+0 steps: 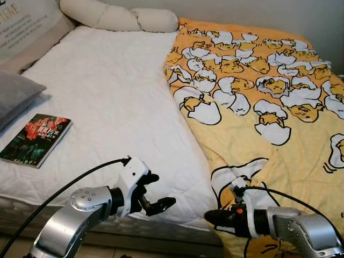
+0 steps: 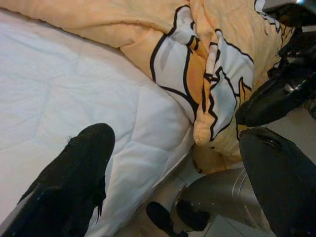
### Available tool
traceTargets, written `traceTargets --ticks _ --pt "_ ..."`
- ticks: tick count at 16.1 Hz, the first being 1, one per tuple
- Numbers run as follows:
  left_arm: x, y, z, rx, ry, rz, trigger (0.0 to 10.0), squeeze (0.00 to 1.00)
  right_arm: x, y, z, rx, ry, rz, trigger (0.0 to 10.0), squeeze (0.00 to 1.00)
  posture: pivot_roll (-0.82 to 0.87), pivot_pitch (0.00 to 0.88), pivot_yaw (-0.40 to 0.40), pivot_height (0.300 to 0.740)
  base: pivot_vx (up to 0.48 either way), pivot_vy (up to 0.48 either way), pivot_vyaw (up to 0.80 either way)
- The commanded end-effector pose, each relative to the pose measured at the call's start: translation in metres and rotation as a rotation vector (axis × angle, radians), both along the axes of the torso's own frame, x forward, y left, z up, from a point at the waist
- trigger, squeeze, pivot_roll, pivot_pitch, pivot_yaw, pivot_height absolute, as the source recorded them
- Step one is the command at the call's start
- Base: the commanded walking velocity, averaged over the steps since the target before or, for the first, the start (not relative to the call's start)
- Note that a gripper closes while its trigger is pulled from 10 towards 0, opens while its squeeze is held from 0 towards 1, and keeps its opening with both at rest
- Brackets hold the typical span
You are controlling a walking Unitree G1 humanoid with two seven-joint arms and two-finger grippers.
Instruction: Clean up the room
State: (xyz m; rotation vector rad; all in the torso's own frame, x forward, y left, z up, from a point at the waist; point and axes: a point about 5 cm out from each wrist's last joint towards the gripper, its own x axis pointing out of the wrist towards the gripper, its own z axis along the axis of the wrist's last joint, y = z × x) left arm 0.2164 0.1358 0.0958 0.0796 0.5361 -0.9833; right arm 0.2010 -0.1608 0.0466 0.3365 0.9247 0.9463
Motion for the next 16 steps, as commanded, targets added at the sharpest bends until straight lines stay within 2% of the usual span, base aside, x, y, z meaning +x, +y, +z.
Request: traceTargets --ticks 1,2,3,4,8,12,14,15,16 --pt "-0.001 -0.001 0.002 -0.006 -0.006 -0.004 10.0 0.00 0.008 -0.002 0.004 -0.034 -0.081 -0.027 0.0 0.00 -0.05 0.000 -0.061 0.740 0.000 0.000 0.00" --pt "0.000 -0.001 0.003 -0.005 -0.013 0.004 10.0 0.00 0.023 -0.006 0.000 -0.131 -0.162 -0.129 10.0 0.00 -0.05 0.000 -0.060 0.740 0.000 0.000 0.00" --pt "0.003 -0.002 0.003 -0.004 -0.020 0.009 10.0 0.00 0.034 -0.012 -0.003 -0.165 -0.143 -0.242 10.0 0.04 -0.05 0.000 -0.058 0.740 0.000 0.000 0.00" --pt "0.005 -0.003 0.003 0.001 -0.028 0.014 10.0 0.00 0.042 -0.018 -0.004 -0.198 -0.111 -0.339 10.0 1.00 -0.05 0.000 -0.057 0.740 0.000 0.000 0.00" --pt "0.013 -0.005 0.005 0.010 -0.051 0.019 10.0 0.00 0.058 -0.039 -0.004 -0.397 -0.077 -0.551 10.0 1.00 -0.04 0.000 -0.055 0.740 0.000 0.000 0.00" --pt "0.016 -0.007 0.005 0.022 -0.063 -0.004 10.0 0.00 0.058 -0.051 -0.003 -0.571 0.003 -0.632 10.0 1.00 -0.05 0.000 -0.059 0.740 0.000 0.000 0.00" --pt "0.017 -0.009 0.004 0.023 -0.055 -0.019 10.0 0.00 0.058 -0.055 -0.002 -0.596 0.016 -0.662 10.0 1.00 -0.06 0.000 -0.063 0.740 0.000 0.000 0.00" --pt "0.017 -0.010 0.004 0.021 -0.052 -0.024 10.0 0.94 0.058 -0.058 -0.002 -0.613 0.021 -0.680 10.0 1.00 -0.07 0.000 -0.065 0.740 0.000 0.000 0.00" --pt "0.018 -0.011 0.004 0.013 -0.042 -0.032 10.0 1.00 0.058 -0.063 -0.003 -0.634 0.030 -0.708 10.0 1.00 -0.07 0.000 -0.067 0.740 0.000 0.000 0.00"
